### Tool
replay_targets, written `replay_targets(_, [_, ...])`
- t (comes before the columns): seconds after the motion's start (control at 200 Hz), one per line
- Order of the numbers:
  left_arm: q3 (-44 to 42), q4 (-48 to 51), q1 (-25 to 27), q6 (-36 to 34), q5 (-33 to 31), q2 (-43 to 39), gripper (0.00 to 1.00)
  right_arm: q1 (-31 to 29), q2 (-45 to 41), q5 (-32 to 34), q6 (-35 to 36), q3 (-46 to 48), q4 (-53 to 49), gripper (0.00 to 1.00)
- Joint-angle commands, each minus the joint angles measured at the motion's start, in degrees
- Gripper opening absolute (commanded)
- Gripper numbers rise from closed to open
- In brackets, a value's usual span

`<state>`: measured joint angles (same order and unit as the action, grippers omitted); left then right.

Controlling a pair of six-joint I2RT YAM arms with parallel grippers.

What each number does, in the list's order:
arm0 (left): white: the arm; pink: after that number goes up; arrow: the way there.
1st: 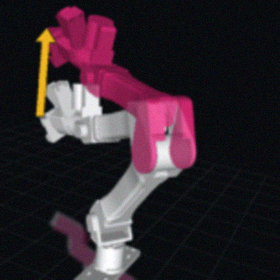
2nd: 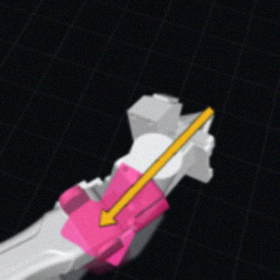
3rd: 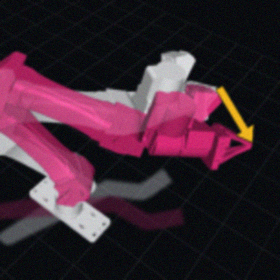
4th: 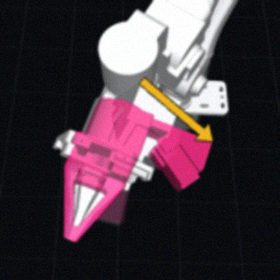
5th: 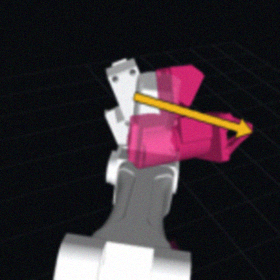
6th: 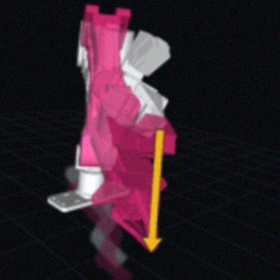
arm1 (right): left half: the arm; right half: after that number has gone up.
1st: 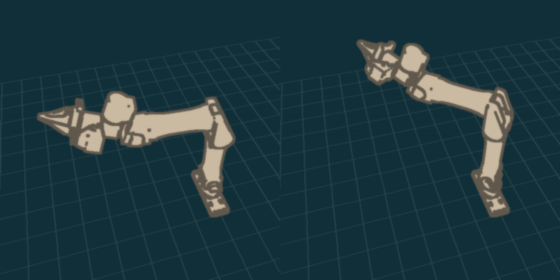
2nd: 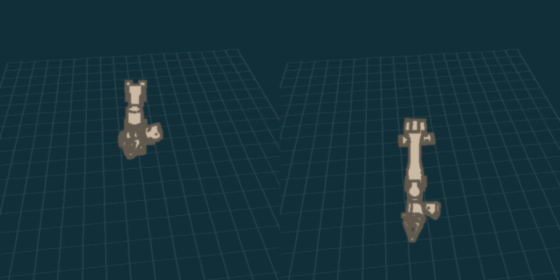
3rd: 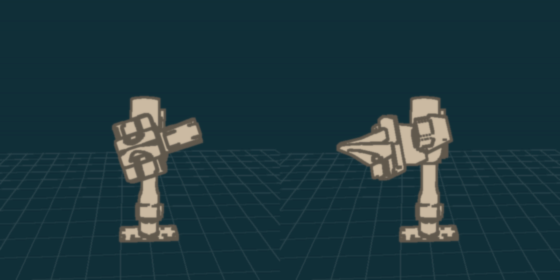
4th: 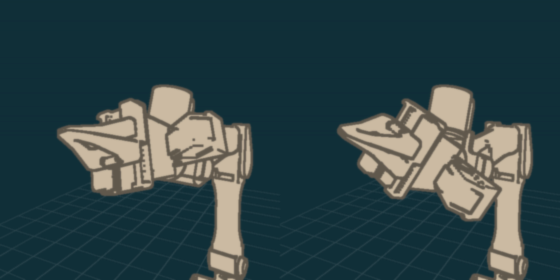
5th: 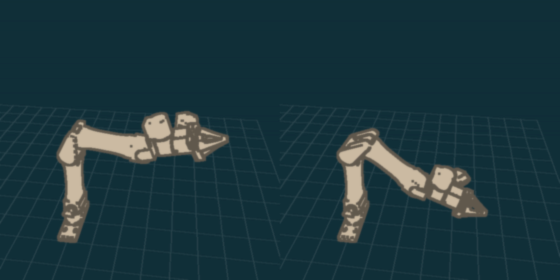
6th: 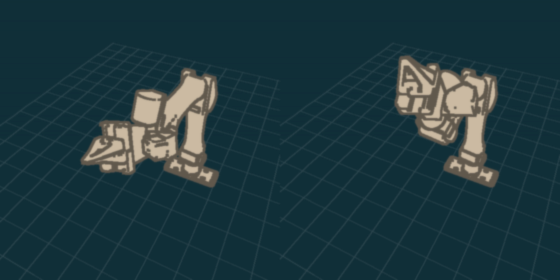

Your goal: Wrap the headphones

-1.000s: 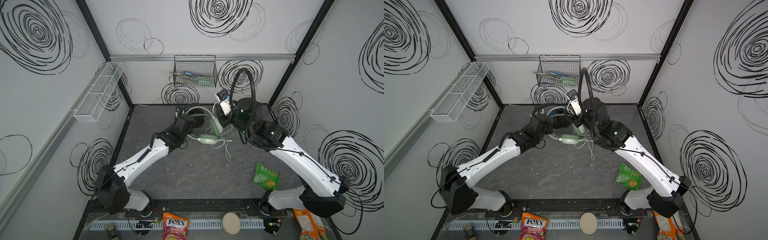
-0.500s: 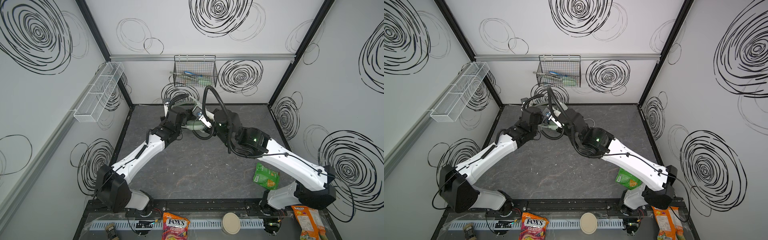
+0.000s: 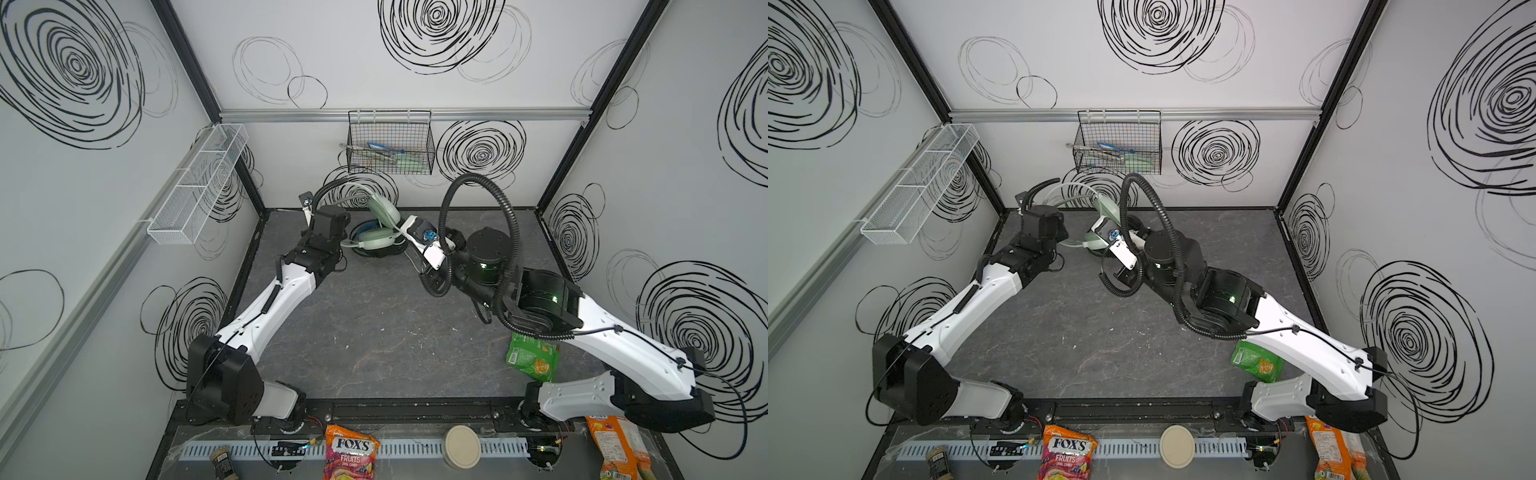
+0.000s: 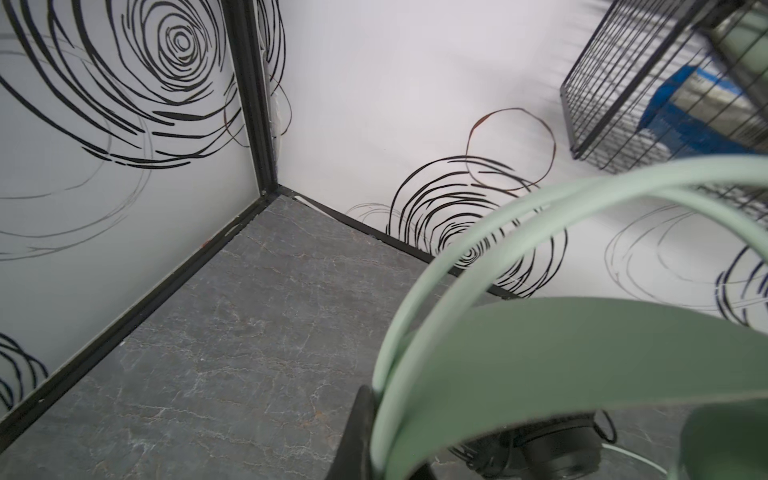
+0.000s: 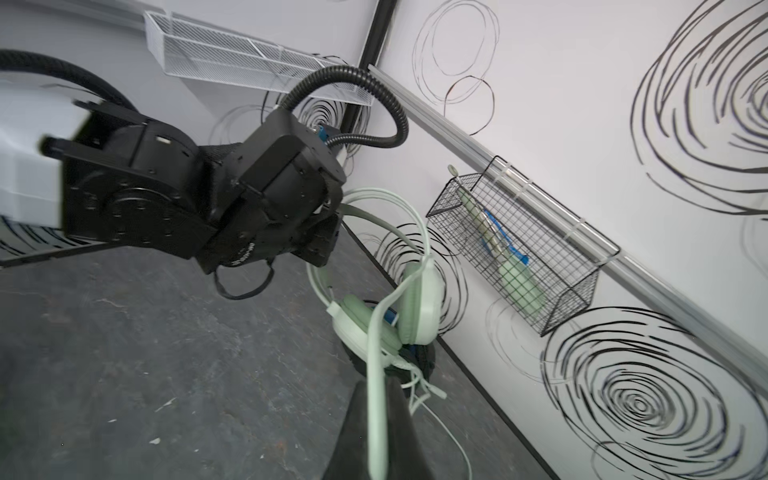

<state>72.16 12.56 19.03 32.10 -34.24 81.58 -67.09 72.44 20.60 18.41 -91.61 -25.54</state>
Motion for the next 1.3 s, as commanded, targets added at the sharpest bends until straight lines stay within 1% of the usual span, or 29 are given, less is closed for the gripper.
replay_targets(0.0, [4.65, -6.09, -2.38, 8.99, 4.20, -0.01, 0.00, -0.67, -1.80, -9.85, -6.17, 2.74, 4.41, 0.00])
replay_targets(0.065, [5.54, -6.14, -3.31, 13.18, 8.41, 0.05, 0.00, -0.54, -2.45, -13.08, -7.46, 4.47, 5.30, 0.00])
replay_targets(0.14, [5.58, -7.74, -4.17, 17.76, 12.80, -0.73, 0.00, -0.41, -2.96, -15.32, -8.54, 6.18, 5.99, 0.01])
replay_targets(0.265, [3.76, -13.99, -4.79, 24.20, 18.68, -3.23, 0.00, 0.49, -3.92, -16.44, -9.66, 8.18, 6.79, 0.02])
replay_targets(0.325, [3.63, -15.23, -4.79, 25.28, 19.38, -4.53, 0.00, 1.05, -4.51, -16.09, -10.27, 9.15, 7.27, 0.03])
replay_targets(0.41, [3.96, -14.90, -4.79, 23.76, 18.57, -6.37, 0.00, 1.39, -5.15, -11.97, -10.61, 9.55, 6.18, 0.02])
replay_targets(0.535, [3.20, -13.75, -6.44, 21.43, 17.11, -8.38, 0.00, 1.35, -6.27, -1.43, -9.47, 9.62, 3.57, 0.01])
replay_targets(0.605, [1.46, -15.04, -8.01, 22.11, 17.72, -9.43, 0.00, 1.24, -6.50, 0.97, -8.60, 9.52, 1.60, 0.00])
replay_targets(0.705, [-0.99, -19.05, -10.41, 25.59, 21.84, -10.23, 0.00, 1.24, -7.72, -3.62, -9.69, 11.88, 1.60, 0.00])
replay_targets(0.795, [-0.86, -22.11, -11.33, 28.99, 25.78, -10.32, 0.00, 1.08, -8.73, -8.88, -11.99, 15.12, 3.08, 0.00])
replay_targets(0.876, [-0.13, -24.46, -11.73, 31.59, 28.79, -10.61, 0.00, 1.00, -9.09, -9.36, -12.61, 16.35, 3.11, 0.00])
replay_targets(0.926, [1.29, -24.16, -11.88, 31.80, 29.45, -10.84, 0.00, 1.00, -8.99, -6.91, -12.28, 15.96, 2.01, 0.00])
replay_targets(0.966, [3.06, -22.65, -11.82, 30.26, 29.36, -11.00, 0.00, 0.93, -8.90, -3.22, -12.01, 15.37, 0.60, 0.00])
replay_targets(1.076, [8.53, -15.47, -11.42, 23.87, 28.69, -10.36, 0.00, 0.89, -7.51, 13.42, -11.89, 12.04, -4.88, 0.00])
replay_targets(1.116, [9.19, -13.39, -11.67, 22.53, 29.71, -10.22, 0.00, 1.16, -7.69, 17.13, -10.89, 11.42, -5.28, 0.00])
replay_targets(1.201, [10.16, -7.72, -12.16, 18.82, 31.53, -10.40, 0.00, 1.64, -9.05, 20.80, -7.53, 11.25, -2.89, 0.00])
replay_targets(1.296, [7.76, -4.78, -13.36, 16.35, 35.44, -11.89, 0.00, 3.07, -10.12, 20.70, -4.35, 11.00, 0.11, 0.00])
